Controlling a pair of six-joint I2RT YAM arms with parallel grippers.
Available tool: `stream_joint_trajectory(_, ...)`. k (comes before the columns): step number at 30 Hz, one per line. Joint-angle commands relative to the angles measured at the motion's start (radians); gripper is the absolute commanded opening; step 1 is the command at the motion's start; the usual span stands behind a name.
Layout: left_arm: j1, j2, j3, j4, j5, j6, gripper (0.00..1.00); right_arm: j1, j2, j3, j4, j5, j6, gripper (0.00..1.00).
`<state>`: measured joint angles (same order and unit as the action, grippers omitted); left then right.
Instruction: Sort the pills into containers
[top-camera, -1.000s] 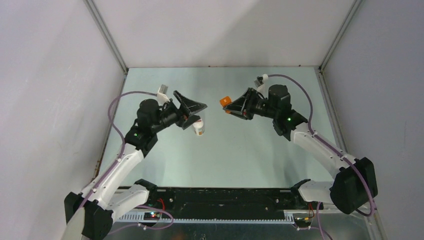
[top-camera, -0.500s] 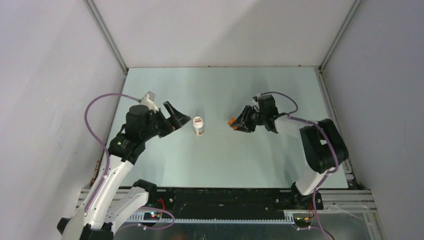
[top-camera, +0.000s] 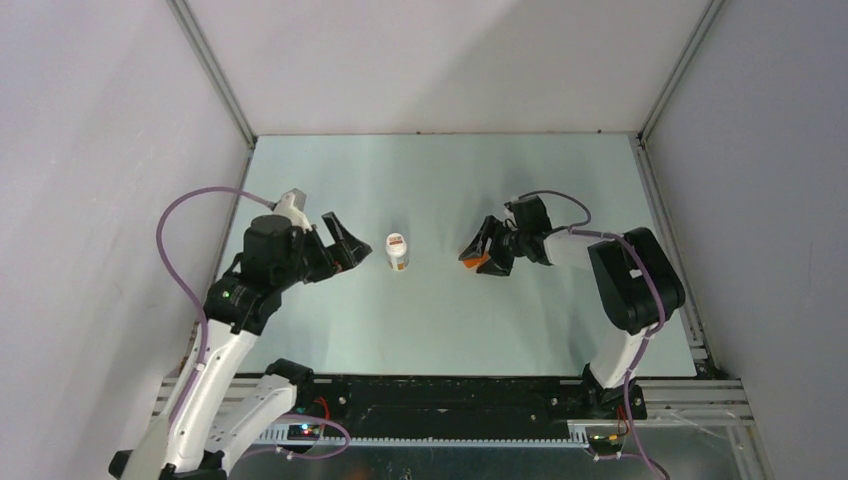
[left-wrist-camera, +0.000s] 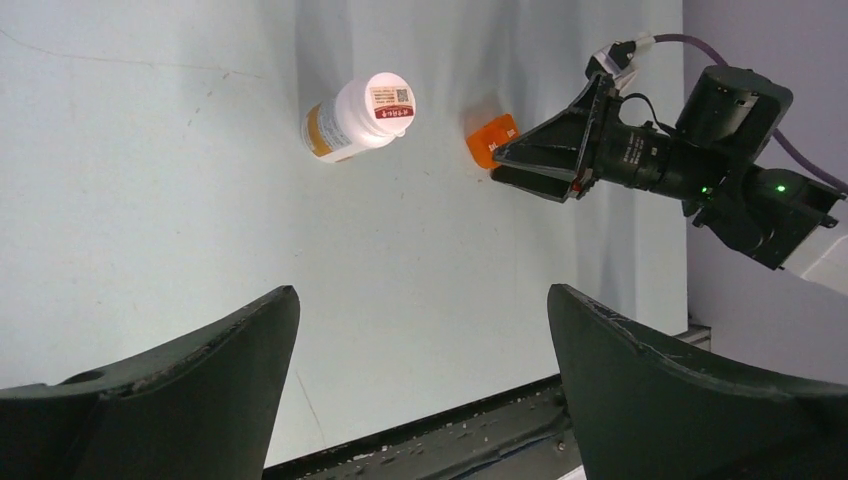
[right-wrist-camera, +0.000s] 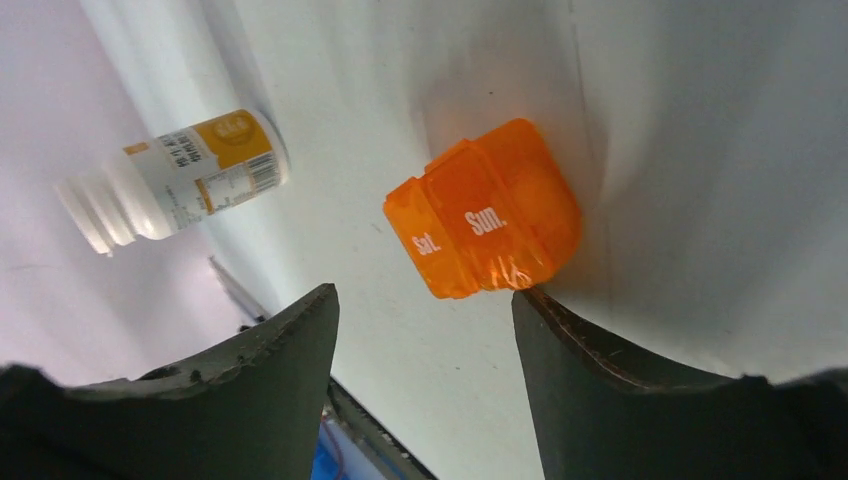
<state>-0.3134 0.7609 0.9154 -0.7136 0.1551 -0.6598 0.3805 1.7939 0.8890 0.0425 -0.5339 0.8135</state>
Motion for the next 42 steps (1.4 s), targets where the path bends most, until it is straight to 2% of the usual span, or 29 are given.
stream_joint_trajectory(1,0.004,-0.023,0.074,-0.054,-0.064,0.075,0.99,-0.012,-0.075,0.037,-0.163,0.142,-0.109,0.70)
stream_joint_trajectory(8,0.004,-0.043,0.129,-0.120,-0.149,0.115,0.99,-0.028,-0.287,0.038,-0.364,0.329,-0.204,0.72)
stream_joint_trajectory(13,0.004,-0.108,0.140,-0.141,-0.273,0.131,0.99,-0.028,-0.552,0.031,-0.576,0.640,-0.246,0.72)
stream_joint_trajectory(16,0.005,-0.139,0.136,-0.136,-0.296,0.168,0.99,-0.029,-0.729,0.023,-0.683,0.838,-0.236,0.72)
stream_joint_trajectory(20,0.005,-0.172,0.151,-0.152,-0.316,0.205,0.99,-0.032,-1.052,0.022,-0.831,1.019,-0.223,0.80)
stream_joint_trajectory(24,0.004,-0.202,0.160,-0.175,-0.360,0.216,0.99,-0.036,-1.271,0.022,-0.983,1.141,-0.188,0.95)
stream_joint_trajectory(26,0.004,-0.220,0.160,-0.179,-0.373,0.222,0.99,-0.035,-1.349,0.024,-1.040,1.198,-0.157,0.99)
stream_joint_trajectory(33,0.004,-0.248,0.149,-0.175,-0.376,0.222,0.99,-0.036,-1.506,0.058,-1.091,1.321,-0.102,0.99)
stream_joint_trajectory(42,0.004,-0.262,0.137,-0.164,-0.373,0.220,0.99,-0.036,-1.522,0.069,-1.081,1.364,-0.107,0.99)
